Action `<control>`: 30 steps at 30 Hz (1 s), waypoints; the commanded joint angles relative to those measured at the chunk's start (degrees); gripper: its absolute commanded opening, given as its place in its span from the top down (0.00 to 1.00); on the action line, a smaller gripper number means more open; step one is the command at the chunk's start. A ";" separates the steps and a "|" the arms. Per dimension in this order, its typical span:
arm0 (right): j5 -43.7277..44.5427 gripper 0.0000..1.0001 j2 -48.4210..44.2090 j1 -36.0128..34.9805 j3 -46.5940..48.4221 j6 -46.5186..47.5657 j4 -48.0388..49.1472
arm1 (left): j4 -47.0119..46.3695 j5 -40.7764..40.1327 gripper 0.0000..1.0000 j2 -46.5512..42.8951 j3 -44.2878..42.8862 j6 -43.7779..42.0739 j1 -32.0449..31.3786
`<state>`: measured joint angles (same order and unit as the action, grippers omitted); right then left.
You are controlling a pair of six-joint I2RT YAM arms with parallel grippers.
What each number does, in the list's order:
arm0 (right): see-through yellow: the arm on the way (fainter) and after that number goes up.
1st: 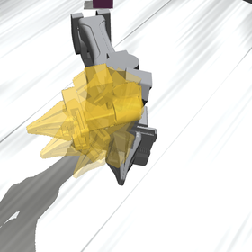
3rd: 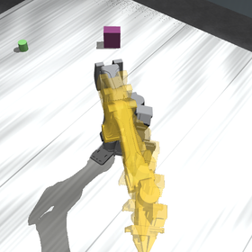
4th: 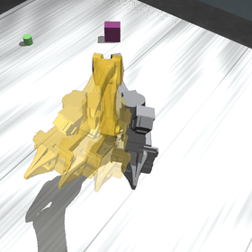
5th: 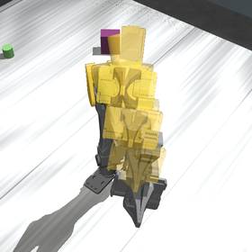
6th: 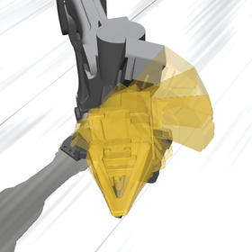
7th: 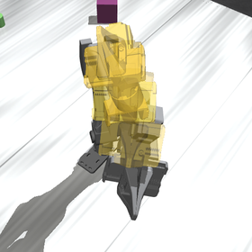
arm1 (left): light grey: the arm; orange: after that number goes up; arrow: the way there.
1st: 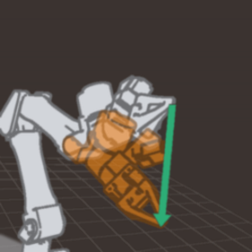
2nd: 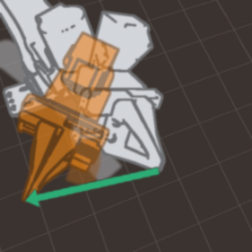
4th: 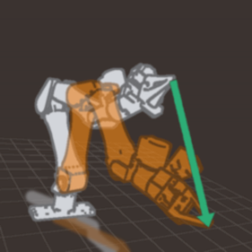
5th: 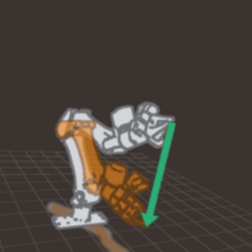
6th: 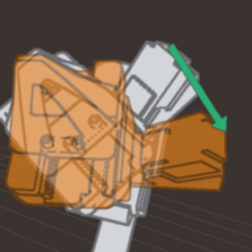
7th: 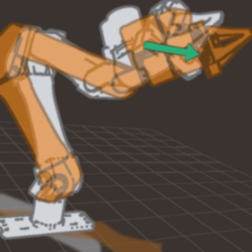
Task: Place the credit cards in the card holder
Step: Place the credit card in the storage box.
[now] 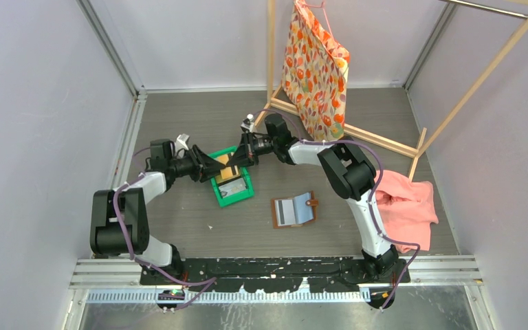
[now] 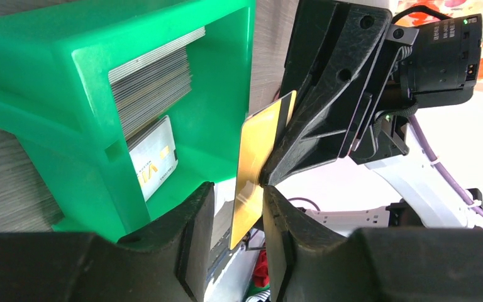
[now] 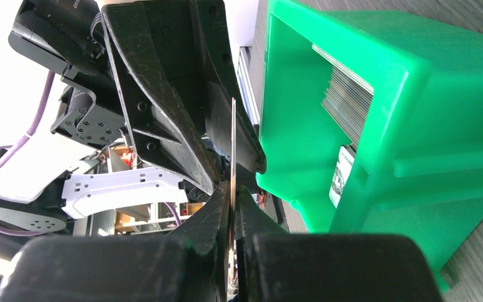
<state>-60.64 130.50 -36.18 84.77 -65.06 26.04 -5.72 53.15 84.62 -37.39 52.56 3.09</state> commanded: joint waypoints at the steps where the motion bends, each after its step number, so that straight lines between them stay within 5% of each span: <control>1: -1.84 0.91 -3.15 0.19 -0.40 -1.42 4.50 | -6.05 2.16 0.66 0.84 -1.07 3.13 -0.19; 5: -2.02 0.91 -3.14 0.17 -0.62 -1.65 4.83 | -7.84 2.40 0.73 1.42 -1.02 4.30 -0.19; 11: -2.15 0.88 -3.13 0.23 -0.79 -2.17 5.53 | -9.42 3.23 0.99 1.95 -0.77 5.04 -0.19; 19: -2.20 0.65 -2.65 0.30 -0.91 -5.29 9.13 | -10.54 4.07 1.00 2.20 -0.42 5.18 -0.88; 30: -1.67 0.59 -1.35 -0.30 -0.92 -11.75 14.85 | -10.88 3.76 1.00 3.09 -0.41 5.19 -1.83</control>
<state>-61.65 130.50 -35.59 83.13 -73.89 34.59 -15.31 56.18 86.78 -37.39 58.13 2.28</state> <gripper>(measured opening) 0.401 0.020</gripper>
